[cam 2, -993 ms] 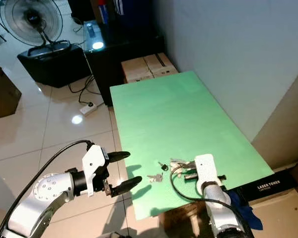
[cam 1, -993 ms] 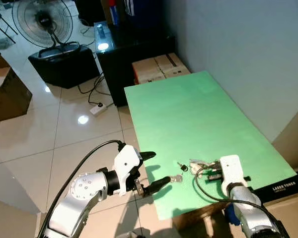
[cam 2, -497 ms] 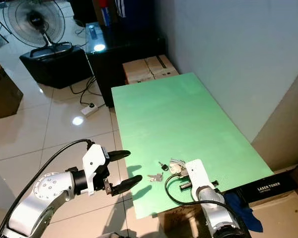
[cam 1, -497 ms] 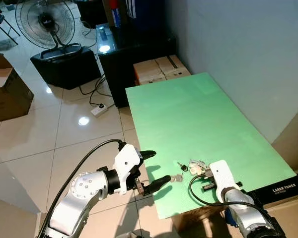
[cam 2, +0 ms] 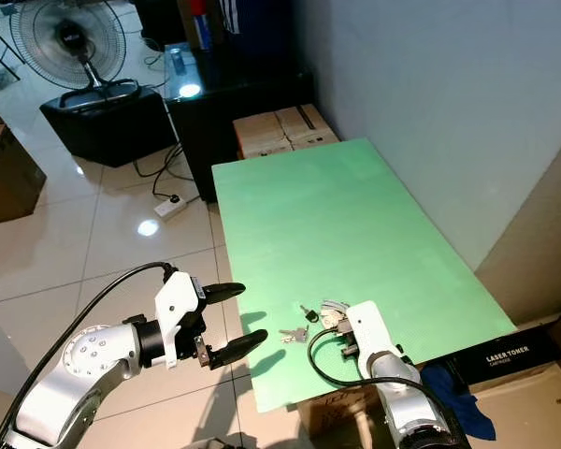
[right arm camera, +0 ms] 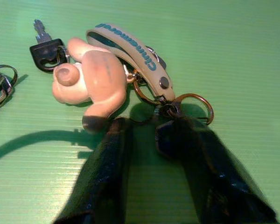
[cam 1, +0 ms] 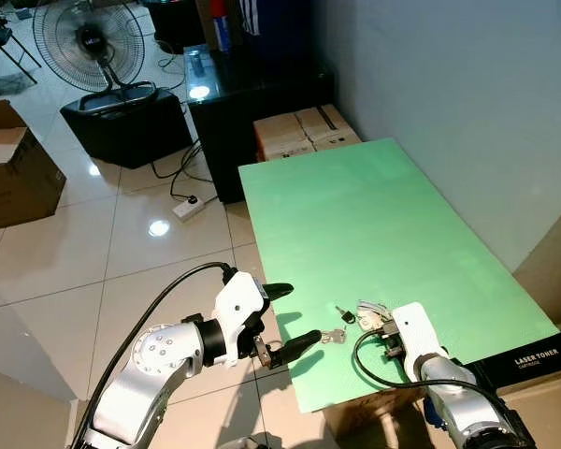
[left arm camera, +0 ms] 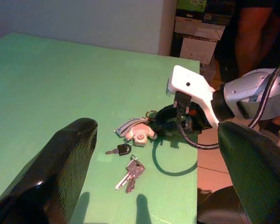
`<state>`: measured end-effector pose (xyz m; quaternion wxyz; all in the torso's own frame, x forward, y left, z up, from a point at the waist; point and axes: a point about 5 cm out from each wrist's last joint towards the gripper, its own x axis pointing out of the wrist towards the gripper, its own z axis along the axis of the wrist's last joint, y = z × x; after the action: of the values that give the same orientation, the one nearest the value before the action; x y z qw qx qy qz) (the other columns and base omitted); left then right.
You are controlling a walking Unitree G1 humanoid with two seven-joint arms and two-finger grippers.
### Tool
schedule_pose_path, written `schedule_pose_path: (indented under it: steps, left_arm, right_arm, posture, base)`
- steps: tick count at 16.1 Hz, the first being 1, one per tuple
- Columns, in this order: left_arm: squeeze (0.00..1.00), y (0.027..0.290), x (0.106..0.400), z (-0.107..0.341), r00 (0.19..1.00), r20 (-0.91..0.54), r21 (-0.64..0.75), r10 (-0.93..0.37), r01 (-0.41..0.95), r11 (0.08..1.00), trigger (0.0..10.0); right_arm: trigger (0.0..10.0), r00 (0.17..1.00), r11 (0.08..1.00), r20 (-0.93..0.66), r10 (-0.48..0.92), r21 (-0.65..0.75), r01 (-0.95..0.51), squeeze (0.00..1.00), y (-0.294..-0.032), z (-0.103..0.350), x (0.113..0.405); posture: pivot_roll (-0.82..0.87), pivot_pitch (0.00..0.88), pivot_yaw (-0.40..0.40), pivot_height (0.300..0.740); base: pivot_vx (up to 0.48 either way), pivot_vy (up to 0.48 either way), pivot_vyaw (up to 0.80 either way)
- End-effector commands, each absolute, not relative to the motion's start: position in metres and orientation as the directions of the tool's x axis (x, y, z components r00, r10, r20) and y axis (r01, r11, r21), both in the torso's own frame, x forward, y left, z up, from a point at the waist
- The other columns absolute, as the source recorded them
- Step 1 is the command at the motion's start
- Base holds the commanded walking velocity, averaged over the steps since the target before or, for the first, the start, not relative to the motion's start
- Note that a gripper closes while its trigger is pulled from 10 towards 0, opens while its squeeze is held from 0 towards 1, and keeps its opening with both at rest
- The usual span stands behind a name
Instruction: Hang keys on a hook
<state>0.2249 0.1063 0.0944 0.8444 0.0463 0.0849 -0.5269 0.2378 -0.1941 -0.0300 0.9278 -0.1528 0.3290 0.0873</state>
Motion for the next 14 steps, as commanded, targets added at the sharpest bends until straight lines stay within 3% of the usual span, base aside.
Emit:
schedule_pose_path:
  steps: [1,3,6,7,9,14]
  left_arm:
    - [0.00,0.111,0.225,0.093,0.432,-0.216,0.000,-0.875,0.897,0.443,10.0]
    - [0.00,0.111,0.225,0.093,0.430,-0.217,0.000,-0.876,0.898,0.441,10.0]
    - [0.00,0.111,0.225,0.093,0.418,-0.220,0.001,-0.882,0.904,0.428,10.0]
    - [0.00,0.111,0.225,0.093,0.415,-0.221,0.001,-0.883,0.905,0.425,10.0]
    - [0.00,0.111,0.225,0.093,0.411,-0.223,0.001,-0.884,0.907,0.422,10.0]
    - [0.00,0.111,0.228,0.095,0.421,-0.218,0.009,-0.881,0.903,0.429,10.0]
  right_arm:
    - [10.0,0.757,0.951,-0.652,0.035,-0.212,-0.226,1.00,-0.194,-0.033,0.233]
    - [10.0,0.757,0.955,-0.653,0.017,-0.213,-0.205,1.00,-0.196,-0.033,0.231]
    - [10.0,0.818,0.972,-0.569,-0.086,-0.229,-0.057,1.00,-0.211,-0.023,0.240]
    - [10.0,0.827,0.980,-0.554,-0.094,-0.196,-0.020,0.38,-0.214,-0.021,0.242]
    - [10.0,0.832,0.988,-0.545,-0.100,-0.152,0.019,0.00,-0.217,-0.018,0.244]
    - [10.0,0.838,0.988,-0.533,-0.112,-0.149,0.037,0.00,-0.221,-0.015,0.249]
  posture:
    - [-0.04,0.006,0.137,0.740]
    - [-0.04,0.006,0.137,0.740]
    - [-0.04,0.000,0.147,0.740]
    - [-0.04,0.000,0.147,0.740]
    - [-0.04,0.000,0.149,0.740]
    - [-0.03,0.000,0.143,0.740]
  base:
    - [0.000,0.000,0.00]
    - [0.000,0.000,0.00]
    - [0.000,0.000,0.00]
    - [0.000,0.000,0.00]
    - [0.000,0.000,0.00]
    - [0.000,0.000,0.00]
